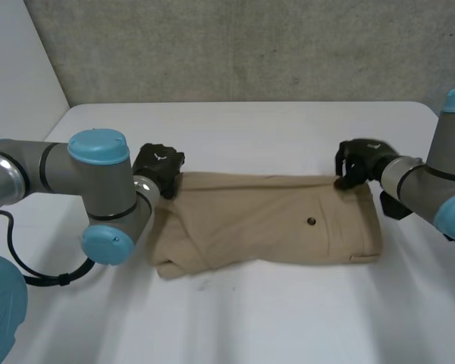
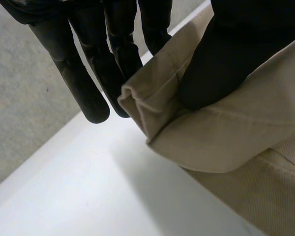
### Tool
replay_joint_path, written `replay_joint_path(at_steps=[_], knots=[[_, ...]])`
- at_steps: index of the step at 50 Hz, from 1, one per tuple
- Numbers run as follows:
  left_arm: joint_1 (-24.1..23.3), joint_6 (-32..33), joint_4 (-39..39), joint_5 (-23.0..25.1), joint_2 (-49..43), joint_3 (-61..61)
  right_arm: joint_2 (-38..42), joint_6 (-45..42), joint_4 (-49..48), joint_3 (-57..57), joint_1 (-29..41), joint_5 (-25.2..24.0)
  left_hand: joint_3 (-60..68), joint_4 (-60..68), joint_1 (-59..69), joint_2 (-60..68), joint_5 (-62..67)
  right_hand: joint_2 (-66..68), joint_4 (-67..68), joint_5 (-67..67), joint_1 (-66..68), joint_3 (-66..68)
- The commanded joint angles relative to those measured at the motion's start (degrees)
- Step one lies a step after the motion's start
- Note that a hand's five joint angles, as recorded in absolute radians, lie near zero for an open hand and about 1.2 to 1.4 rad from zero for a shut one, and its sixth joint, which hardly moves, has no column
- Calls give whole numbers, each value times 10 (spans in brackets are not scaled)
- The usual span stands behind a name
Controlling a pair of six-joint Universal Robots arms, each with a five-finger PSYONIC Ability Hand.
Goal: Fold the shorts.
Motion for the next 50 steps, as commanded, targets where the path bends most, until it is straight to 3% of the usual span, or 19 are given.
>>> replay_joint_path(at_steps=[1,11,21,22,23,25,27,31,35,41,50], knots=[[-1,2,38,1,-12,18,-24,-124,-80,61,7,93,119,115,149,113,138,125,118,158,238,125],[-7,5,50,3,-79,81,29,-153,-102,49,14,102,119,115,149,113,138,125,118,158,238,125],[-7,6,93,1,-98,98,25,-154,-175,61,16,101,119,115,149,113,138,125,118,158,238,125],[-8,6,95,1,-97,94,14,-151,-181,67,16,100,54,51,84,48,74,7,0,40,120,7],[-9,6,97,1,-92,82,8,-151,-182,72,16,100,-201,-205,-171,-207,-182,-117,-125,-84,-4,-117],[-12,7,97,0,-80,65,-15,-151,-184,84,16,102,-445,-449,-415,-451,-425,-404,-412,-371,-292,-404],[-18,6,97,-2,-43,36,-32,-151,-185,93,15,102,-577,-580,-547,-583,-557,-465,-472,-431,-352,-465],[-19,0,96,1,23,-26,-79,-150,-186,122,11,104,-577,-581,-547,-583,-558,-564,-571,-531,-451,-564],[-18,-1,92,0,86,-93,-136,-146,-180,160,11,104,-567,-571,-537,-573,-548,-571,-578,-538,-458,-571],[-16,-16,74,1,175,-193,-194,-150,-168,247,9,99,-544,-547,-514,-549,-524,-537,-545,-504,-425,-537],[-16,-126,29,11,281,-327,-276,-148,-119,363,7,57,-446,-450,-416,-452,-427,-406,-414,-373,-293,-406]])
